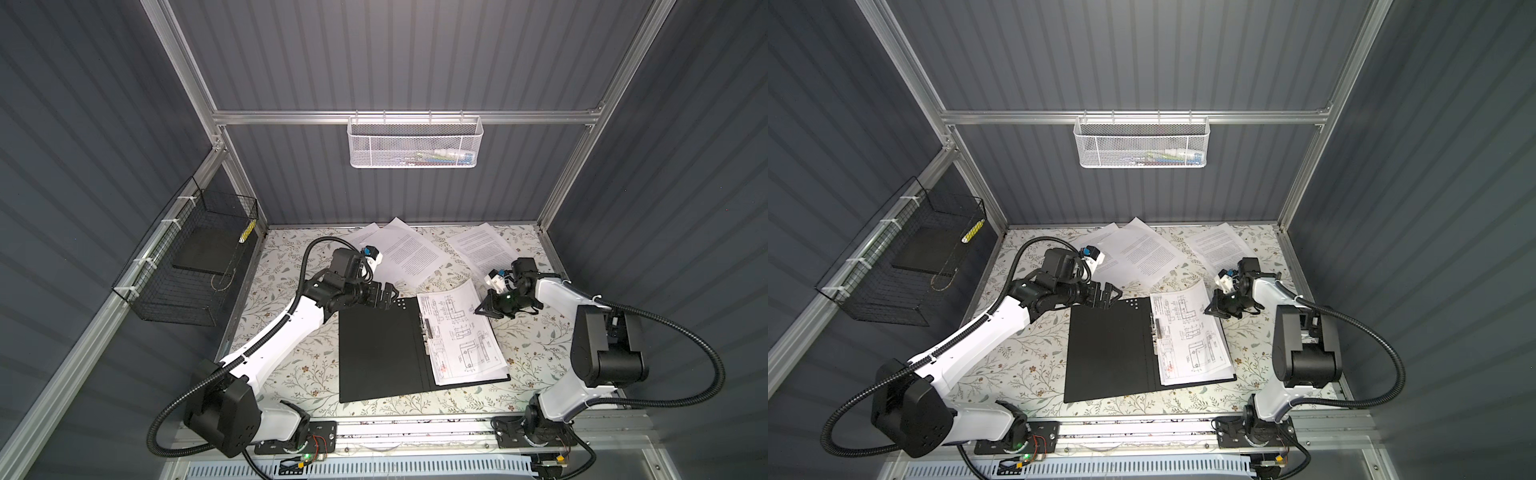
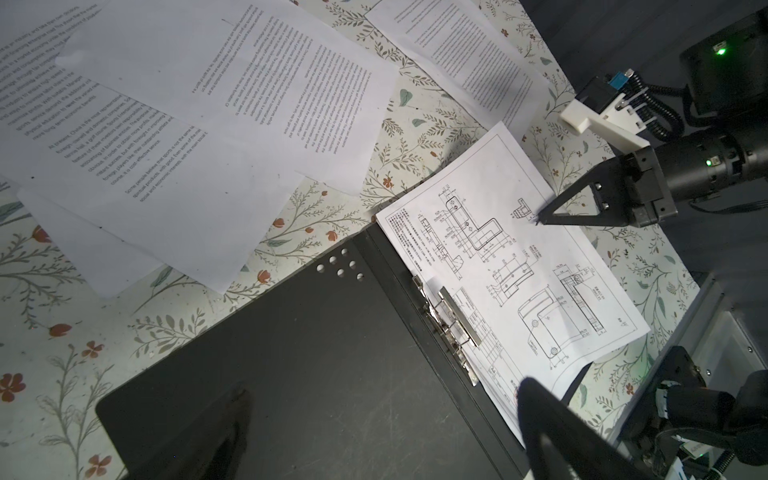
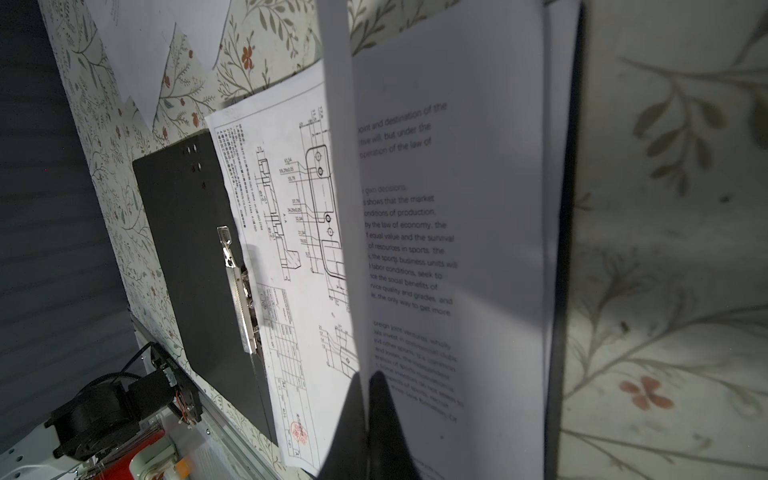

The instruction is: Put the files into the folder

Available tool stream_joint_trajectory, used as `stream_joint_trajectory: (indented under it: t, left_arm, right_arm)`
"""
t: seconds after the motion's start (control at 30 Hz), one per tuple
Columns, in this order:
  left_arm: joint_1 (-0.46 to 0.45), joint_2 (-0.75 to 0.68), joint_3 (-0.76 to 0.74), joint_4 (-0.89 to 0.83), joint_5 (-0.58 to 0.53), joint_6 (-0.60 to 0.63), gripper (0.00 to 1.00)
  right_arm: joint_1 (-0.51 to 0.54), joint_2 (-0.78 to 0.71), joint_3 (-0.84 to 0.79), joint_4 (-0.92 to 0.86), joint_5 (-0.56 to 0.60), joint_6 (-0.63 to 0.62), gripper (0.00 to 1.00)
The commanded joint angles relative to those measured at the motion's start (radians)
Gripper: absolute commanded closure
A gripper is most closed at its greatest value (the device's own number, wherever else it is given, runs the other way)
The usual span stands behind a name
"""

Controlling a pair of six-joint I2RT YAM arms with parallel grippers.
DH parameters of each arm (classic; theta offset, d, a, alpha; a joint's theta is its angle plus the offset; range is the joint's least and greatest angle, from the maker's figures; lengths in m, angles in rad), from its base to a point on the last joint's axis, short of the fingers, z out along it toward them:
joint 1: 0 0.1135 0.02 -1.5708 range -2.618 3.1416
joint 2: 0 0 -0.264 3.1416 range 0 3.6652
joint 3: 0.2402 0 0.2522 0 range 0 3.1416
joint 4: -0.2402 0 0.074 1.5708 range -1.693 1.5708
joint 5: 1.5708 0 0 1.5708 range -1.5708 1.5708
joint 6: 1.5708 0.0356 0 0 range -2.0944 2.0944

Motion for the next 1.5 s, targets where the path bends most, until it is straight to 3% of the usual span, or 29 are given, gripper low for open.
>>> stream_joint_trajectory:
  t: [0.0,0.27,0.67,1.0,1.47]
  left_arm:
    - [-0.002,-0.004,-0.013,-0.033,-0.033,0.009,0.0]
    - [-0.002,-0.047,-0.092,-0.027,-0.079,0.009,0.0]
    - [-0.002,0.033,-0.069,-0.026,-0.047,0.029,0.0]
    - [-0.002,0.047,-0.067,-0.025,-0.034,0.03,0.0]
    - [-0.002,0.046,-0.065,-0.03,-0.022,0.029,0.0]
  right_arm:
    - [0.004,0.018,-0.018,0.002,-0.021,0.0,1.0]
    - [0.008,0.009,-0.05,0.033,-0.038,0.012,1.0]
    - [0.023,0.029,-0.054,0.045,-0.05,0.004,1.0]
    - [0.022,-0.026,-0.042,-0.029,0.081,-0.04,1.0]
    - [0.021,-0.073,-0.042,-0.041,0.167,-0.088,1.0]
